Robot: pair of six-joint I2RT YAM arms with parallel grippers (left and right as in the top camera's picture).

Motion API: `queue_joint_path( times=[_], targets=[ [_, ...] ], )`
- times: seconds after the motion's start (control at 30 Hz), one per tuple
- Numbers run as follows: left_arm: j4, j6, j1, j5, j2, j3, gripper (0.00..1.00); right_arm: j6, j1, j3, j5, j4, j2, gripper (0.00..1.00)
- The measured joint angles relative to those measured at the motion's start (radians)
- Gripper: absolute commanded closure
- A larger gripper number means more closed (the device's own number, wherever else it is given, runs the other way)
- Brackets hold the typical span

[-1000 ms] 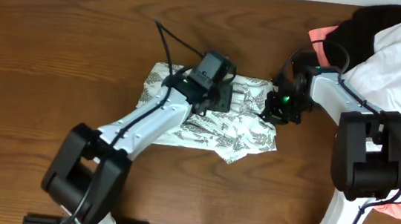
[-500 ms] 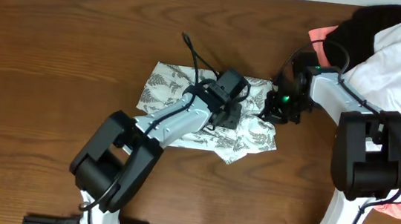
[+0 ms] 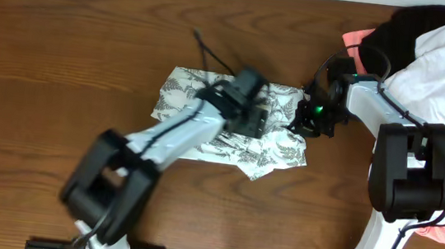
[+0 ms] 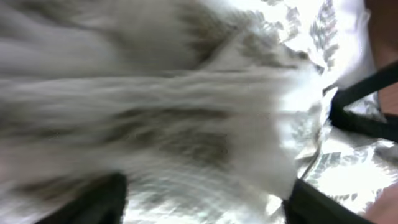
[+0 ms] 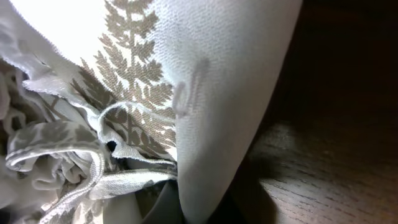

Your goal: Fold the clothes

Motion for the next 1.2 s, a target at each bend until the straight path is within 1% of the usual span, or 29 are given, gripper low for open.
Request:
queue_joint_path(
  times=[0.17, 0.27, 0.4, 0.53, 0.63, 0.8, 0.93, 1.07, 1.2],
  targets=[
    [-0.105, 0.026, 0.155, -0.017, -0.167, 0.000, 0.05, 0.000, 0.000, 0.000, 0.000, 0.001, 0.000, 0.99],
    [-0.133, 0.056, 0.268, -0.021, -0.219, 0.000, 0.04, 0.000, 0.000, 0.000, -0.001, 0.001, 0.001, 0.99],
    [-0.145, 0.091, 0.421, 0.005, -0.212, 0.000, 0.04, 0.000, 0.000, 0.000, -0.001, 0.001, 0.001, 0.99],
    [-0.127, 0.134, 0.554, 0.102, -0.167, 0.000, 0.04, -0.001, 0.000, 0.000, -0.001, 0.001, 0.001, 0.99],
    [-0.121, 0.174, 0.620, 0.189, -0.104, 0.000, 0.04, -0.001, 0.000, 0.000, -0.001, 0.000, 0.001, 0.99],
    [-0.108, 0.230, 0.672, 0.320, 0.013, -0.002, 0.04, -0.001, 0.000, 0.000, -0.002, -0.003, 0.001, 0.99],
    [-0.103, 0.276, 0.682, 0.410, 0.080, -0.003, 0.04, -0.003, 0.000, 0.000, -0.004, -0.005, 0.002, 0.99],
    [-0.103, 0.316, 0.682, 0.481, 0.111, -0.005, 0.04, -0.003, 0.000, 0.000, -0.004, -0.005, 0.002, 0.99],
    [-0.104, 0.337, 0.682, 0.517, 0.143, -0.005, 0.04, -0.003, 0.000, 0.000, -0.004, -0.005, 0.002, 0.99]
  ],
)
